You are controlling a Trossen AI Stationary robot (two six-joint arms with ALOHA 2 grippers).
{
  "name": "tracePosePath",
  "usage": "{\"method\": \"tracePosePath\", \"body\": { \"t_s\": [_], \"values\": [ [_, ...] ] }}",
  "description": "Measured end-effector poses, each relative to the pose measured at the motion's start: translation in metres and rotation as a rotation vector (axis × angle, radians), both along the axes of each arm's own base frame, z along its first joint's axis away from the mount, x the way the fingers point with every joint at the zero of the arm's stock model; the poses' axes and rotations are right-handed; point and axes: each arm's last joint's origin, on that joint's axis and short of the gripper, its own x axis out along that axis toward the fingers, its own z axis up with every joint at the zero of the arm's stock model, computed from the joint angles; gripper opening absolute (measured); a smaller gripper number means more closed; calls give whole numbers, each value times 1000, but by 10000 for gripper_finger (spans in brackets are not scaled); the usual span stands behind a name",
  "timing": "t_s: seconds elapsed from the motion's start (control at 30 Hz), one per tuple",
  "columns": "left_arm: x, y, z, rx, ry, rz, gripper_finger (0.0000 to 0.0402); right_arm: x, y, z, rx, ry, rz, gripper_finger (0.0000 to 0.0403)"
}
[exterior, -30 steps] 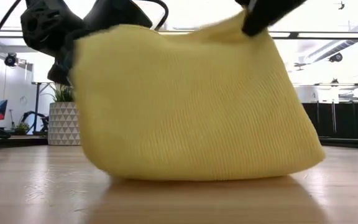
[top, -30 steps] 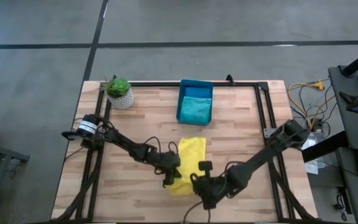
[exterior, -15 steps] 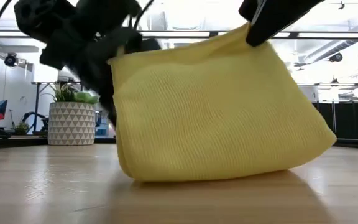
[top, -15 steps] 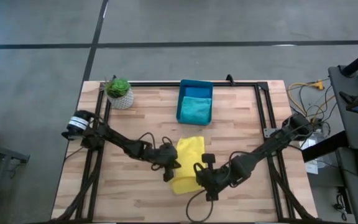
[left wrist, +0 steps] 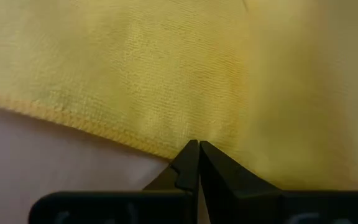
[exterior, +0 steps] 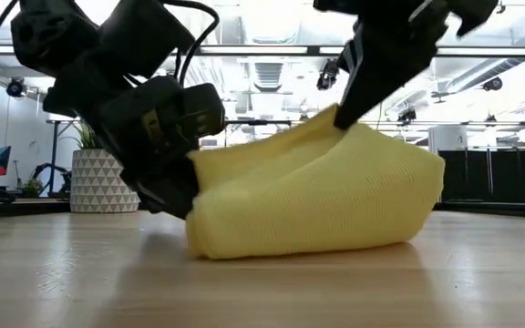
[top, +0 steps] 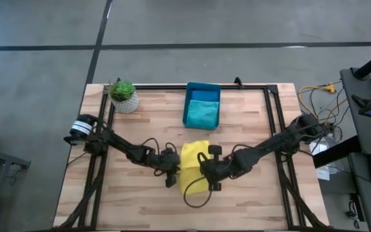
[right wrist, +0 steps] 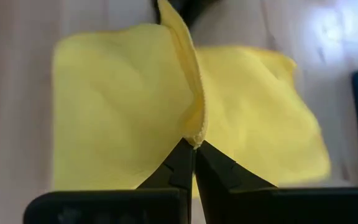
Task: Fold microfiber towels
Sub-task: Fold the yellow microfiber cloth
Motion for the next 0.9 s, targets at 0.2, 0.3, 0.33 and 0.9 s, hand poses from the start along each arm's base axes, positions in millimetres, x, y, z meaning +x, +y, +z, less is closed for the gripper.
{"method": "tracePosePath", "body": {
  "t_s": [0.2, 0.3, 0.33, 0.9],
  "values": [
    [-5, 3, 12, -8, -30, 1, 0, 0, -18, -5, -24, 8, -9, 9],
    [-9, 5, 18, -7, -49, 12, 0, 1, -27, -2, -30, -22, -8, 8],
    [-13, 6, 21, -3, -53, 17, 0, 3, -30, -1, -29, -40, -10, 8],
    [-43, 49, 42, 52, -150, 175, 0, -1, -105, -15, -34, -61, -60, 8]
  ]
}}
